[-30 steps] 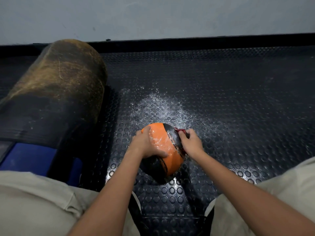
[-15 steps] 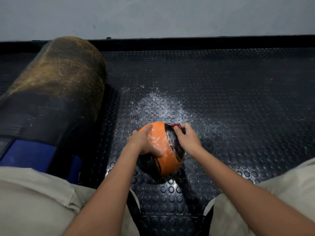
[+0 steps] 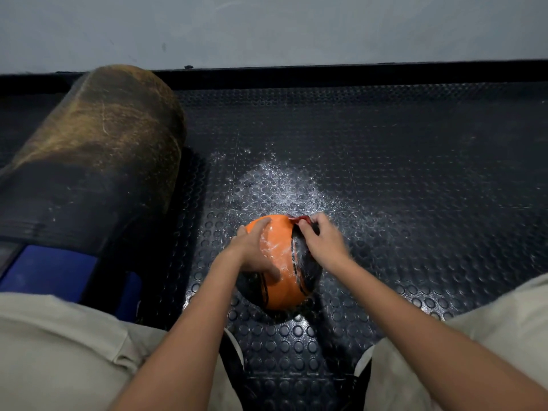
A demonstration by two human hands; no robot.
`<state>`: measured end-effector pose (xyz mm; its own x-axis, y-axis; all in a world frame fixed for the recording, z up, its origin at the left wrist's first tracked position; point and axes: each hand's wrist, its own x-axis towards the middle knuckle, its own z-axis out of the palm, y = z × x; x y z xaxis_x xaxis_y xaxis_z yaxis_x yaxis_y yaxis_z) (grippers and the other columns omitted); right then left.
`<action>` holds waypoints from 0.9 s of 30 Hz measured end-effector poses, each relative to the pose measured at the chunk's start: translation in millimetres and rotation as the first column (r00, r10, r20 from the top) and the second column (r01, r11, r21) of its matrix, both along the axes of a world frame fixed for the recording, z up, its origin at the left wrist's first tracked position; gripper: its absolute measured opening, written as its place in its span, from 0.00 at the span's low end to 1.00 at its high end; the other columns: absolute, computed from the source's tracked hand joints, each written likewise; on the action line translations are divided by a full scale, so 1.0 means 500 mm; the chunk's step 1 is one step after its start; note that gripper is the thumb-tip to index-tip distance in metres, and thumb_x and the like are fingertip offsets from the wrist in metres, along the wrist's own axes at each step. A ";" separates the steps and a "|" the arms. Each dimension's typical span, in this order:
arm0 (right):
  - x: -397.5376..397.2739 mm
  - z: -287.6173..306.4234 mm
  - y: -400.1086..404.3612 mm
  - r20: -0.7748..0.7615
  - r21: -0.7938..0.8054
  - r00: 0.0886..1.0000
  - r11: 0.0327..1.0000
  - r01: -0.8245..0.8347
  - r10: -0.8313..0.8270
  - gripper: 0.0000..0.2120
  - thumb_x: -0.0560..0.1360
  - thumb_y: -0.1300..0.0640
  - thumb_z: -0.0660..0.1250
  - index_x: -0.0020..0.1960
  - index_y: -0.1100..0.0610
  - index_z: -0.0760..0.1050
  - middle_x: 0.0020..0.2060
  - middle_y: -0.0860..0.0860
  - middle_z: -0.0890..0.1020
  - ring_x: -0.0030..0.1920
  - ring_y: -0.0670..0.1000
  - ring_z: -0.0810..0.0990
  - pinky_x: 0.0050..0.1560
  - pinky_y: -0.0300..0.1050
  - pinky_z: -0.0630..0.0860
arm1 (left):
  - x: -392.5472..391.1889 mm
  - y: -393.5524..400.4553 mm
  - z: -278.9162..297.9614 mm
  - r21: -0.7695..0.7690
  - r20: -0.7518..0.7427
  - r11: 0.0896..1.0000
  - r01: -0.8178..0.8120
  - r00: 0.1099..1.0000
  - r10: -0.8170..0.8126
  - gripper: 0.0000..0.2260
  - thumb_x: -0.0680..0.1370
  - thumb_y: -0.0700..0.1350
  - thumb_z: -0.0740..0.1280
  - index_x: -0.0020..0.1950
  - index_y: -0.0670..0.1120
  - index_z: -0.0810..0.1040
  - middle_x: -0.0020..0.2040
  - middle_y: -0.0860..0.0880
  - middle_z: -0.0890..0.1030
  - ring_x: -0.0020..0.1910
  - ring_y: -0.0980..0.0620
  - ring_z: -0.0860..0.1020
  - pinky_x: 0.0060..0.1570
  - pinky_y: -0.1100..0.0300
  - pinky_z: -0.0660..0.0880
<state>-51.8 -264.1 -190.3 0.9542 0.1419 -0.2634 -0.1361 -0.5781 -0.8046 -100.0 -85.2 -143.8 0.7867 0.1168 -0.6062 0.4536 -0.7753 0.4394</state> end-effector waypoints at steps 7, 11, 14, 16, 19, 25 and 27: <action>-0.009 -0.048 -0.029 -0.115 -0.075 0.984 0.989 0.125 -0.133 0.11 0.84 0.46 0.58 0.53 0.54 0.70 0.39 0.51 0.77 0.32 0.48 0.72 0.30 0.41 0.67 | -0.016 -0.037 -0.014 0.020 0.161 0.993 -0.117 0.981 0.112 0.61 0.53 0.67 0.82 0.79 0.58 0.54 0.79 0.42 0.58 0.76 0.39 0.62 0.71 0.39 0.68; -0.001 -0.011 -0.001 -0.001 -0.014 0.997 0.997 0.073 -0.073 0.10 0.83 0.45 0.59 0.53 0.51 0.71 0.44 0.50 0.78 0.37 0.47 0.76 0.32 0.40 0.68 | -0.010 -0.029 -0.009 0.012 0.129 0.987 -0.162 0.979 0.159 0.62 0.55 0.63 0.83 0.79 0.44 0.54 0.77 0.44 0.64 0.74 0.43 0.67 0.72 0.46 0.68; -0.010 -0.026 0.000 0.044 -0.043 0.999 0.999 0.009 -0.007 0.08 0.83 0.43 0.59 0.53 0.47 0.70 0.48 0.51 0.75 0.41 0.48 0.76 0.36 0.41 0.70 | -0.009 -0.028 -0.004 0.036 0.114 0.989 -0.141 0.984 0.136 0.62 0.55 0.63 0.83 0.79 0.43 0.55 0.77 0.45 0.64 0.74 0.43 0.66 0.72 0.47 0.67; -0.014 -0.047 -0.016 0.010 -0.048 0.999 0.997 0.052 -0.052 0.08 0.83 0.45 0.59 0.54 0.49 0.70 0.46 0.51 0.76 0.37 0.47 0.75 0.34 0.39 0.70 | -0.011 -0.032 -0.001 0.034 0.108 0.993 -0.117 0.988 0.113 0.63 0.55 0.62 0.83 0.80 0.44 0.53 0.79 0.45 0.61 0.76 0.44 0.64 0.74 0.46 0.65; -0.010 -0.059 -0.034 -0.160 -0.047 0.975 0.987 0.152 -0.157 0.11 0.85 0.47 0.58 0.56 0.54 0.70 0.39 0.51 0.77 0.33 0.49 0.73 0.33 0.42 0.70 | -0.011 -0.036 -0.001 0.038 0.095 0.994 -0.103 0.991 0.099 0.64 0.55 0.61 0.84 0.82 0.47 0.51 0.79 0.44 0.58 0.77 0.41 0.60 0.74 0.43 0.64; 0.005 -0.004 0.004 -0.016 -0.017 0.998 0.999 0.052 -0.052 0.11 0.83 0.44 0.59 0.53 0.50 0.71 0.43 0.50 0.79 0.37 0.48 0.75 0.33 0.42 0.66 | -0.007 -0.018 0.002 0.078 -0.040 0.983 -0.167 0.984 0.171 0.65 0.54 0.60 0.85 0.81 0.62 0.46 0.77 0.40 0.54 0.75 0.31 0.58 0.68 0.33 0.68; 0.006 -0.015 0.004 -0.002 -0.013 1.000 1.000 0.020 -0.020 0.09 0.83 0.43 0.59 0.50 0.47 0.70 0.44 0.51 0.79 0.39 0.49 0.77 0.34 0.42 0.68 | -0.009 -0.016 0.003 0.059 -0.034 0.983 -0.172 0.984 0.174 0.65 0.54 0.59 0.85 0.81 0.61 0.47 0.77 0.40 0.55 0.75 0.32 0.60 0.67 0.33 0.69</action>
<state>-48.7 -262.2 -197.8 0.9562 0.1192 -0.2672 -0.1497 -0.5854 -0.7968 -104.4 -93.5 -142.2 0.7279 0.2837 -0.6243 0.5988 -0.7067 0.3770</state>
